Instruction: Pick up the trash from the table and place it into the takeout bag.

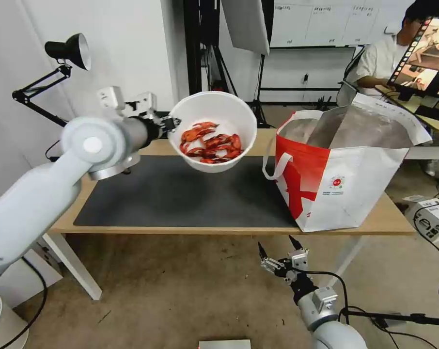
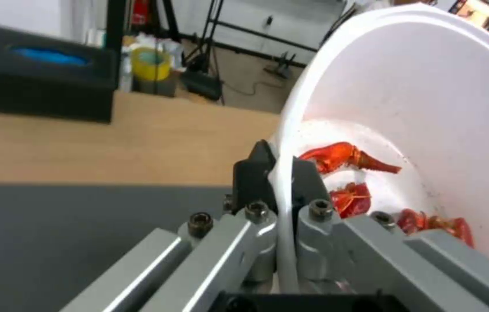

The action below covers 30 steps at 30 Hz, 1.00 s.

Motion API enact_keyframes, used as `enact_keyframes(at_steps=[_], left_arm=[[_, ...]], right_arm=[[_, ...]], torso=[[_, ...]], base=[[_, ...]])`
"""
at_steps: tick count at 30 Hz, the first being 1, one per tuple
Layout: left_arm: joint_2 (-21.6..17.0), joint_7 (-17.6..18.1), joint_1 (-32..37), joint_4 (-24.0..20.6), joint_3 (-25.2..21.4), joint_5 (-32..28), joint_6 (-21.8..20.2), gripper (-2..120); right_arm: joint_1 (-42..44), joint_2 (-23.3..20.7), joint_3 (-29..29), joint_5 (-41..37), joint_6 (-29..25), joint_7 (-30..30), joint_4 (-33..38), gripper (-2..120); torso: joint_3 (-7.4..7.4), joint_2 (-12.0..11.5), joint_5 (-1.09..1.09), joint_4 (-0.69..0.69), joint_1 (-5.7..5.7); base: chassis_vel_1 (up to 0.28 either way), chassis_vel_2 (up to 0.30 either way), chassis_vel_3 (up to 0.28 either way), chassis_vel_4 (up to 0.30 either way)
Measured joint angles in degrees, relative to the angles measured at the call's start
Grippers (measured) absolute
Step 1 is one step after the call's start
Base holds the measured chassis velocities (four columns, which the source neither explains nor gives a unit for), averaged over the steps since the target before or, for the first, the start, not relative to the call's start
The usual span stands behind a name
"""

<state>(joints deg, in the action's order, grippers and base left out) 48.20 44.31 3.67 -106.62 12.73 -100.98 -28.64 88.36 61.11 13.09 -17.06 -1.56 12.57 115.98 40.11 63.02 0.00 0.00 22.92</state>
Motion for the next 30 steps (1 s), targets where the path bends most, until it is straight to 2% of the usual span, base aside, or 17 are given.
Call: enact_keyframes(at_steps=[1,3,5,8,9,12,13,20,30], left_arm=[[0.0,0.0,0.0,0.0,0.0,0.0,0.0,0],[3.7,0.9,-4.3,3.3,2.1,0.0,0.2,0],[4.6,1.0,-5.3,4.1,2.6,0.0,0.3,0],[9.1,1.5,-9.8,8.4,5.0,0.2,0.5,0],[9.1,1.5,-9.8,8.4,5.0,0.2,0.5,0],[13.3,1.9,-12.3,11.8,6.3,0.3,0.6,0],[13.3,1.9,-12.3,11.8,6.3,0.3,0.6,0],[19.6,3.0,-14.6,16.3,8.2,1.6,2.0,0],[25.3,3.8,-15.5,19.1,11.0,4.5,5.2,0]], right_arm=[[0.0,0.0,0.0,0.0,0.0,0.0,0.0,100],[0.0,0.0,0.0,0.0,0.0,0.0,0.0,100],[0.0,0.0,0.0,0.0,0.0,0.0,0.0,100],[0.0,0.0,0.0,0.0,0.0,0.0,0.0,100],[0.0,0.0,0.0,0.0,0.0,0.0,0.0,100],[0.0,0.0,0.0,0.0,0.0,0.0,0.0,100],[0.0,0.0,0.0,0.0,0.0,0.0,0.0,100],[0.0,0.0,0.0,0.0,0.0,0.0,0.0,100],[0.0,0.0,0.0,0.0,0.0,0.0,0.0,100]], torso=[[0.00,0.0,0.00,0.00,0.00],[0.00,0.0,0.01,-0.01,0.00],[0.00,0.0,0.02,-0.01,0.00],[0.00,0.0,0.00,0.01,0.00],[0.00,0.0,0.00,0.01,0.00],[0.00,0.0,0.01,0.00,0.00],[0.00,0.0,0.01,0.00,0.00],[0.00,0.0,0.01,0.00,0.00],[0.00,0.0,0.01,0.00,0.00]], base=[[0.000,0.000,0.000,0.000],[0.000,0.000,0.000,0.000],[0.000,0.000,0.000,0.000],[0.000,0.000,0.000,0.000],[0.000,0.000,0.000,0.000],[0.000,0.000,0.000,0.000],[0.000,0.000,0.000,0.000],[0.000,0.000,0.000,0.000],[0.000,0.000,0.000,0.000]])
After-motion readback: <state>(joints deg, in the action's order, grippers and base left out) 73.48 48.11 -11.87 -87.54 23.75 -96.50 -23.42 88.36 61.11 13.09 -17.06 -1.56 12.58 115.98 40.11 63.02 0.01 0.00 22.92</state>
